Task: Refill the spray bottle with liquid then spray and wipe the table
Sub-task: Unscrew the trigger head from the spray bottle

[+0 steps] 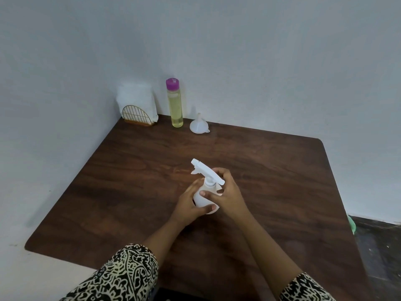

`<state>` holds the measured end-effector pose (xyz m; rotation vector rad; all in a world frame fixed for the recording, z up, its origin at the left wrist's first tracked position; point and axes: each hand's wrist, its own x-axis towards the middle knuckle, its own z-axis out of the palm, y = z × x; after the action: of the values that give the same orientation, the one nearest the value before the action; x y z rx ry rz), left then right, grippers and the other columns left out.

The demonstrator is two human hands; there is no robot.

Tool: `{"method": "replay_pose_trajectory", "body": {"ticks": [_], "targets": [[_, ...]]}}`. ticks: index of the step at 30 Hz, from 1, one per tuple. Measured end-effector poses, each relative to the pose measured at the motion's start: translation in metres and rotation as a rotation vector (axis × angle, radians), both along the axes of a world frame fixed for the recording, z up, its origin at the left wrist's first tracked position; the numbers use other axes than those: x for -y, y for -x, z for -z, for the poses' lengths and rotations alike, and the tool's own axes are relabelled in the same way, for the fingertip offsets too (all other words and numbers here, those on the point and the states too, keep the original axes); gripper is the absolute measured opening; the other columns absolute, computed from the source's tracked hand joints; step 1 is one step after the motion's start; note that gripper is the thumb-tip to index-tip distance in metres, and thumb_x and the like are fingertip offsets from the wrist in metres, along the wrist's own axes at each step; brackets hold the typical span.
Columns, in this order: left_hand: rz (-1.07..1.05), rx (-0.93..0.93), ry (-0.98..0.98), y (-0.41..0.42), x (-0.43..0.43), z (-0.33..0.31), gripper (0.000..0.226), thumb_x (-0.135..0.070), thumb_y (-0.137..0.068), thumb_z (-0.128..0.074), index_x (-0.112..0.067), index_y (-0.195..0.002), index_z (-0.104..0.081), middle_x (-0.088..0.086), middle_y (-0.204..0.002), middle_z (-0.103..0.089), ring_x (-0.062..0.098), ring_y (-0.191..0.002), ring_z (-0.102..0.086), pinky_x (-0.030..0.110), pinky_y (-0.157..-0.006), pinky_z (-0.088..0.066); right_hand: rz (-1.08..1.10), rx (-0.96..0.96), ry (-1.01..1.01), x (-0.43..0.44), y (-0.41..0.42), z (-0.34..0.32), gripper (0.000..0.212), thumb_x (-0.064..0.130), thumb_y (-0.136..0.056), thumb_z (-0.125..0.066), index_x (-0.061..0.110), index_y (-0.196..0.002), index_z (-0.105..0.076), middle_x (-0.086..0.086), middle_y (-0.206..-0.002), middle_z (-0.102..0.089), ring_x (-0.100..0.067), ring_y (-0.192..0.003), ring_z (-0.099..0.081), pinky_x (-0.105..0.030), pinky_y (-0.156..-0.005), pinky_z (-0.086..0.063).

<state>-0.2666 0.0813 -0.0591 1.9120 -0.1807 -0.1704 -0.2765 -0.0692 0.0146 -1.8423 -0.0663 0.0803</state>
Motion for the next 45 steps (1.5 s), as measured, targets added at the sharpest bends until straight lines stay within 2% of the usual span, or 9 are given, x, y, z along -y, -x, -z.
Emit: {"method": "replay_pose_trajectory", "body": {"ticks": [4, 7, 11, 15, 24, 28, 32, 40, 45], "targets": [[-0.013, 0.007, -0.013, 0.002, 0.001, 0.0, 0.07, -0.041, -0.067, -0.084, -0.035, -0.129, -0.052, -0.024, -0.131, -0.054, -0.002, -0.121, -0.051, 0.013, -0.093, -0.043, 0.212, 0.081, 0.21, -0.012, -0.001, -0.004, 0.041, 0.038, -0.07, -0.08, 0.032, -0.087, -0.043, 0.015, -0.087, -0.058, -0.002, -0.079, -0.059, -0.018, -0.062, -0.043], [-0.006, 0.007, -0.027, 0.001, 0.001, -0.002, 0.07, -0.043, -0.068, -0.083, -0.042, -0.129, -0.048, -0.022, -0.131, -0.054, -0.004, -0.12, -0.05, 0.016, -0.094, -0.045, 0.161, 0.111, 0.139, -0.007, -0.007, -0.004, 0.029, 0.025, -0.073, -0.078, 0.029, -0.082, -0.051, 0.014, -0.088, -0.057, -0.004, -0.082, -0.058, -0.02, -0.065, -0.045], [0.0, 0.0, -0.02, 0.0, 0.001, 0.0, 0.071, -0.044, -0.068, -0.083, -0.039, -0.131, -0.049, -0.018, -0.13, -0.055, 0.0, -0.118, -0.053, 0.024, -0.093, -0.05, -0.107, -0.035, 0.058, 0.015, -0.018, -0.008, 0.029, 0.011, -0.08, -0.071, 0.027, -0.102, -0.061, 0.008, -0.113, -0.053, -0.016, -0.107, -0.055, -0.027, -0.085, -0.048], [-0.005, -0.013, -0.014, 0.0, 0.001, 0.0, 0.069, -0.037, -0.07, -0.084, -0.04, -0.13, -0.049, -0.017, -0.127, -0.058, 0.0, -0.114, -0.056, 0.02, -0.089, -0.05, -0.267, -0.194, -0.043, 0.02, -0.017, -0.007, 0.068, 0.021, -0.075, -0.075, 0.033, -0.134, -0.043, 0.011, -0.133, -0.05, -0.008, -0.121, -0.05, -0.029, -0.096, -0.046], [-0.012, 0.013, -0.053, -0.001, 0.0, 0.005, 0.074, -0.044, -0.069, -0.082, -0.037, -0.133, -0.047, -0.016, -0.136, -0.053, 0.003, -0.124, -0.051, 0.027, -0.099, -0.046, 0.125, 0.096, 0.066, -0.013, -0.011, 0.002, 0.036, 0.019, -0.074, -0.078, 0.032, -0.085, -0.046, 0.011, -0.091, -0.058, -0.006, -0.088, -0.059, -0.027, -0.075, -0.052], [-0.011, -0.02, -0.065, -0.001, 0.001, 0.003, 0.07, -0.039, -0.07, -0.084, -0.047, -0.127, -0.044, -0.019, -0.13, -0.054, -0.003, -0.117, -0.052, 0.014, -0.089, -0.047, -0.11, -0.075, -0.03, 0.005, -0.019, -0.008, 0.04, 0.005, -0.08, -0.067, 0.034, -0.105, -0.055, 0.014, -0.116, -0.053, -0.008, -0.107, -0.055, -0.024, -0.086, -0.048], [-0.006, -0.025, -0.057, -0.001, 0.001, 0.0, 0.067, -0.03, -0.073, -0.083, -0.049, -0.123, -0.043, -0.025, -0.125, -0.053, -0.014, -0.112, -0.051, 0.004, -0.082, -0.043, -0.306, -0.197, -0.069, 0.013, -0.023, -0.003, 0.075, 0.018, -0.076, -0.075, 0.041, -0.136, -0.035, 0.013, -0.148, -0.033, -0.007, -0.13, -0.04, -0.029, -0.106, -0.037], [0.001, -0.023, -0.08, -0.001, 0.0, -0.001, 0.069, -0.041, -0.071, -0.082, -0.046, -0.129, -0.045, -0.026, -0.131, -0.05, -0.007, -0.119, -0.049, 0.017, -0.095, -0.045, 0.256, 0.125, 0.054, -0.014, -0.006, -0.001, 0.035, 0.022, -0.069, -0.081, 0.027, -0.084, -0.051, 0.01, -0.09, -0.057, -0.005, -0.085, -0.056, -0.011, -0.065, -0.041], [0.002, -0.031, -0.091, -0.001, -0.001, 0.003, 0.085, -0.055, -0.066, -0.079, -0.034, -0.139, -0.042, -0.013, -0.141, -0.049, 0.006, -0.127, -0.049, 0.034, -0.102, -0.047, 0.143, 0.085, 0.037, -0.008, -0.004, 0.001, 0.032, 0.011, -0.08, -0.07, 0.029, -0.104, -0.06, 0.007, -0.103, -0.061, -0.012, -0.101, -0.058, -0.026, -0.082, -0.049]]}}
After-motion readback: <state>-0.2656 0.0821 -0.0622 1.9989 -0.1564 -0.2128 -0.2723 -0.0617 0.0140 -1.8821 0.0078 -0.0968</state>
